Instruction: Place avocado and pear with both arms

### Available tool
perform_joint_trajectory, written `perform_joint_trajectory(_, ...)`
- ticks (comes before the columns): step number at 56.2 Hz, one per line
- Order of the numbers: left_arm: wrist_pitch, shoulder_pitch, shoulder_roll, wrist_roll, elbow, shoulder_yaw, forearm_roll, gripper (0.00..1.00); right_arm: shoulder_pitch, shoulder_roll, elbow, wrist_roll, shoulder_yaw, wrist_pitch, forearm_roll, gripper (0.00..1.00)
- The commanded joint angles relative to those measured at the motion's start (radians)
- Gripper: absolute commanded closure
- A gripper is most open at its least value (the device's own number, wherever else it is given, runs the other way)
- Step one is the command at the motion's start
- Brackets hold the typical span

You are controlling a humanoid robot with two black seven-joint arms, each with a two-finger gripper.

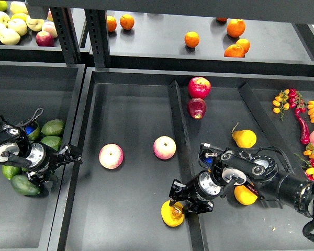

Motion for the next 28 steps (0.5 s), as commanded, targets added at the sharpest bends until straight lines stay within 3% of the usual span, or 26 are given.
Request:
perform_joint_trajectory(1, 0.000, 0.004, 0.000, 0.000, 0.000, -0.001, 0.002, 0.00, -0.003, 0.004, -0.016, -0.001, 0.028, 0.000, 0.001, 0.74)
perform_joint_trajectory(28, 0.000, 0.020, -0.003, 0.000, 0.007, -0.012, 0.002, 0.00, 0.006, 0.025, -0.042, -0.001, 0.080, 0.000, 0.065, 0.76)
